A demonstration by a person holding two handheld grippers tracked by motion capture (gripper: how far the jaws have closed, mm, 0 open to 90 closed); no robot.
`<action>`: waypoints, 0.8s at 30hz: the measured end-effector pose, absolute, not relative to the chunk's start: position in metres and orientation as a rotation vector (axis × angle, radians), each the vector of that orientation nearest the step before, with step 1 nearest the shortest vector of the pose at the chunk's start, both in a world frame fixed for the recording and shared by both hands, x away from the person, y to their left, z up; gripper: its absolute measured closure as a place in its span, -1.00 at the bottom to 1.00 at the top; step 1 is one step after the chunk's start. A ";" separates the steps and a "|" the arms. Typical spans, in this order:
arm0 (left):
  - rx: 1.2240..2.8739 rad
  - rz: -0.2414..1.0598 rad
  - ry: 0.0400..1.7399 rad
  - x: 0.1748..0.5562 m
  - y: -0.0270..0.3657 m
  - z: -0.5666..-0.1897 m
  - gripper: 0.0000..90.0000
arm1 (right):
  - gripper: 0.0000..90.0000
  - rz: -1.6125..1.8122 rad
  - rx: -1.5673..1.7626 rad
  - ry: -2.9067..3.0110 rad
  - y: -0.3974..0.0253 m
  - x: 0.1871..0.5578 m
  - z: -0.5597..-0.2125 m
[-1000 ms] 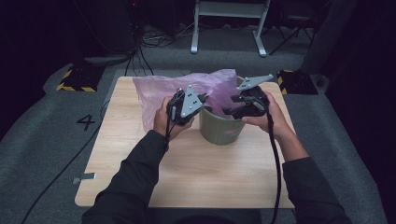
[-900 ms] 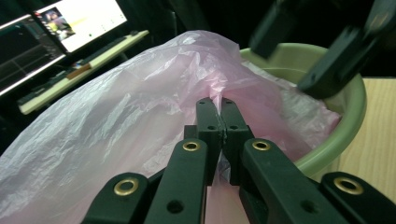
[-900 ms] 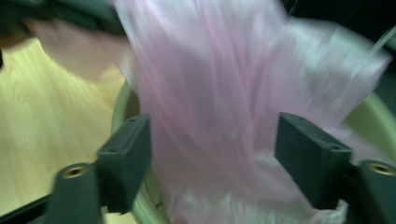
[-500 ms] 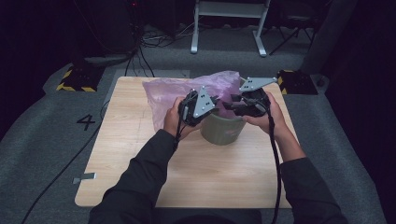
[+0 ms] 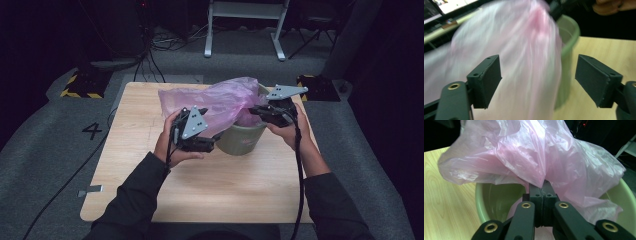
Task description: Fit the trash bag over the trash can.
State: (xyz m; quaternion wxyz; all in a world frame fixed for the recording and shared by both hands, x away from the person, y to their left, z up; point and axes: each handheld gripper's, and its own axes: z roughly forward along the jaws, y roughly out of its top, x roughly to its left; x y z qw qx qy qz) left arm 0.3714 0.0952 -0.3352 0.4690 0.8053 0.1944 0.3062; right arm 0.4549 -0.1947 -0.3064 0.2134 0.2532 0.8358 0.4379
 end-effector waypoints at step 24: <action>1.994 0.947 0.543 0.386 0.117 -0.367 0.99 | 0.17 1.215 0.744 2.327 -0.239 0.454 -0.314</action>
